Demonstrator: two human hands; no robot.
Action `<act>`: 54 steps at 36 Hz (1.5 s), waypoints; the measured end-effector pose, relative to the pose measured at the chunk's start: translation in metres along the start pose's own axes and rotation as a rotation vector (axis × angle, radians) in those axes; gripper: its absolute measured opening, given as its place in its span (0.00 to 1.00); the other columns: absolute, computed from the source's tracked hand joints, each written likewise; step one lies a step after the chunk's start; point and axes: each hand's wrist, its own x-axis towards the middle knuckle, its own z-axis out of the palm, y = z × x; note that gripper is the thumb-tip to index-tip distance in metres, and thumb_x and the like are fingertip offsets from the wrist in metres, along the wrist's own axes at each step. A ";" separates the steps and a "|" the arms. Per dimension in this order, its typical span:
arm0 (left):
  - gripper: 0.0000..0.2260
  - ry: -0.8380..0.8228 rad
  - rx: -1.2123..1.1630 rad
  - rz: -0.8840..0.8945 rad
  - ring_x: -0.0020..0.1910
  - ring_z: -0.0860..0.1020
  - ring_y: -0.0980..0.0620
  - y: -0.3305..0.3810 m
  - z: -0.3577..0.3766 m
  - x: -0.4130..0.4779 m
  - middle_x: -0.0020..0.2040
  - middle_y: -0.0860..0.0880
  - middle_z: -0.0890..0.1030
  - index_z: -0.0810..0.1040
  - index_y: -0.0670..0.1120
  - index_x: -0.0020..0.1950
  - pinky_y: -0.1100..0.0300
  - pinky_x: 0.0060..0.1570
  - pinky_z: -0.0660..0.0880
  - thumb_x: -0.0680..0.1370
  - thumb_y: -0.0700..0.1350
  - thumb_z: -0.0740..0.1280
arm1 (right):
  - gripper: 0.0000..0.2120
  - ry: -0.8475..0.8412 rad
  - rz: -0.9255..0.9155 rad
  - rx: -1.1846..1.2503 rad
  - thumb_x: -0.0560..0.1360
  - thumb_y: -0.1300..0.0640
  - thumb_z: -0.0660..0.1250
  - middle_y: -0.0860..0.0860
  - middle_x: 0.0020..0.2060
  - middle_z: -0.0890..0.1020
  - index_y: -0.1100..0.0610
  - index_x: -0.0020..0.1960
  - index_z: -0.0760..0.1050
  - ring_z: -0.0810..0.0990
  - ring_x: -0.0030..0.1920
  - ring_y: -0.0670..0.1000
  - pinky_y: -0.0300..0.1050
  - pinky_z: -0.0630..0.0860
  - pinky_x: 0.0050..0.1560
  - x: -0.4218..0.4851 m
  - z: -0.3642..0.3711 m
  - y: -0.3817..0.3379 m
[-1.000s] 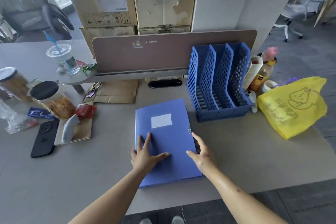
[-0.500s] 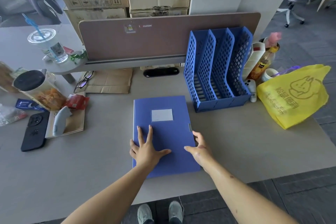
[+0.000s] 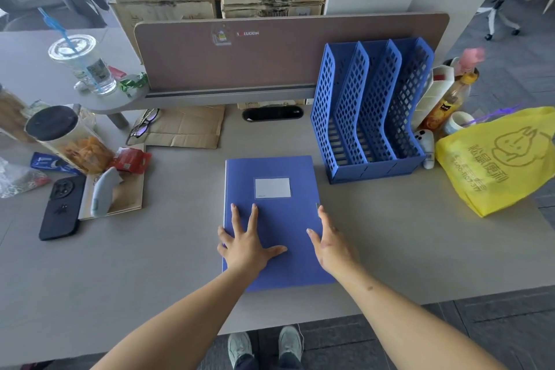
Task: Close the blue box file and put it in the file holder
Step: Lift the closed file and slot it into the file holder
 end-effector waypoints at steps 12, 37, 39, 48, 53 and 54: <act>0.55 0.038 -0.335 -0.010 0.75 0.56 0.37 -0.029 -0.020 0.006 0.81 0.53 0.41 0.40 0.68 0.76 0.41 0.70 0.63 0.62 0.67 0.75 | 0.35 -0.067 0.185 0.475 0.79 0.40 0.56 0.52 0.79 0.56 0.51 0.79 0.48 0.59 0.77 0.55 0.54 0.61 0.74 0.032 0.002 -0.014; 0.53 0.223 -0.616 0.441 0.73 0.58 0.48 -0.020 -0.078 0.015 0.72 0.52 0.52 0.53 0.72 0.73 0.51 0.68 0.65 0.60 0.50 0.84 | 0.35 0.173 0.011 0.763 0.75 0.47 0.67 0.47 0.71 0.64 0.51 0.77 0.56 0.62 0.74 0.51 0.47 0.60 0.73 -0.007 -0.063 -0.068; 0.53 0.246 -0.639 0.495 0.73 0.58 0.49 -0.003 -0.090 0.014 0.73 0.53 0.51 0.53 0.73 0.73 0.51 0.68 0.66 0.60 0.50 0.84 | 0.29 0.321 -0.073 0.730 0.76 0.51 0.68 0.49 0.65 0.68 0.55 0.73 0.63 0.66 0.70 0.52 0.47 0.62 0.71 -0.011 -0.080 -0.068; 0.58 0.214 -0.697 0.729 0.60 0.57 0.67 0.062 -0.143 0.014 0.73 0.50 0.51 0.51 0.69 0.76 0.60 0.64 0.59 0.58 0.46 0.85 | 0.14 0.427 -0.300 0.938 0.78 0.56 0.66 0.49 0.48 0.80 0.53 0.59 0.64 0.78 0.46 0.45 0.30 0.74 0.45 -0.049 -0.181 -0.061; 0.63 0.147 -0.619 0.856 0.59 0.61 0.70 0.097 -0.164 0.022 0.70 0.48 0.56 0.49 0.68 0.76 0.72 0.61 0.60 0.54 0.47 0.86 | 0.34 0.350 -0.238 0.729 0.67 0.52 0.77 0.44 0.50 0.82 0.47 0.67 0.63 0.83 0.51 0.42 0.44 0.79 0.53 -0.069 -0.237 -0.042; 0.62 0.129 -0.615 0.879 0.56 0.62 0.73 0.105 -0.167 0.022 0.70 0.49 0.57 0.49 0.67 0.76 0.75 0.59 0.60 0.55 0.44 0.86 | 0.32 0.334 -0.218 0.689 0.66 0.50 0.77 0.44 0.51 0.82 0.48 0.65 0.67 0.82 0.53 0.46 0.47 0.79 0.54 -0.074 -0.245 -0.041</act>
